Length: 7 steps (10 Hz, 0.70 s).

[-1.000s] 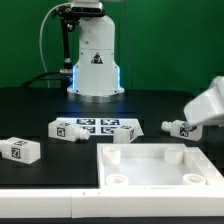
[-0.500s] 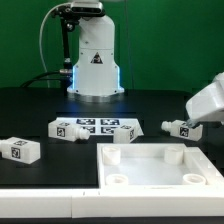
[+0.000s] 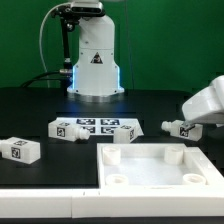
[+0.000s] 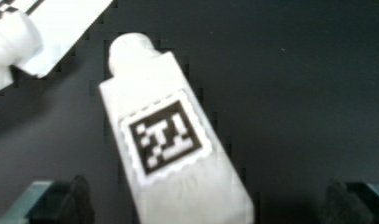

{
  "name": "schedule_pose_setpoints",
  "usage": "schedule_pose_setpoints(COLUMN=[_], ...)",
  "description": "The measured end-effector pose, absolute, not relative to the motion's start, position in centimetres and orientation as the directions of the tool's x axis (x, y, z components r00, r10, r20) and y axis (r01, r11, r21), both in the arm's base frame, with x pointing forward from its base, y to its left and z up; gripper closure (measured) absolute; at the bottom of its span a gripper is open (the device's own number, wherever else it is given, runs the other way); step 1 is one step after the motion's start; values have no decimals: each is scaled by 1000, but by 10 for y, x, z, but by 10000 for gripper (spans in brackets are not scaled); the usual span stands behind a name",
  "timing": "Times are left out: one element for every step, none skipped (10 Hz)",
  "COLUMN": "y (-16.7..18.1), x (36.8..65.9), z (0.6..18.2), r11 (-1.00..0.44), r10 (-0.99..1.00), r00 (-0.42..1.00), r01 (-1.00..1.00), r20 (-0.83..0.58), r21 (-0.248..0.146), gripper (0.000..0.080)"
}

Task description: Assemble square table

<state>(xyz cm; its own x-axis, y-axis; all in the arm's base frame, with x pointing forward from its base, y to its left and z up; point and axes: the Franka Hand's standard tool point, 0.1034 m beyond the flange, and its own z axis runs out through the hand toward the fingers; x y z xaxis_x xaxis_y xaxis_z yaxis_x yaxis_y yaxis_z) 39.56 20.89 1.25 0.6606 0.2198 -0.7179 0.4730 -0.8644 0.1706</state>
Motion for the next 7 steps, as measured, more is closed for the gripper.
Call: schedule_pose_setpoints(y=[204, 200, 200, 200, 200, 200, 200], x=[396, 398, 397, 397, 397, 397, 397], z=[9, 8, 8, 8, 8, 8, 8], r11=[-862, -865, -865, -865, -866, -866, -866], r10=[228, 224, 224, 225, 224, 224, 224], r00=[655, 659, 659, 658, 658, 658, 658], r01=[480, 474, 474, 474, 473, 473, 473], r20=[-720, -718, -718, -718, -719, -719, -719], r21=[164, 164, 164, 164, 164, 164, 163], gripper=[151, 151, 162, 162, 331, 519, 519])
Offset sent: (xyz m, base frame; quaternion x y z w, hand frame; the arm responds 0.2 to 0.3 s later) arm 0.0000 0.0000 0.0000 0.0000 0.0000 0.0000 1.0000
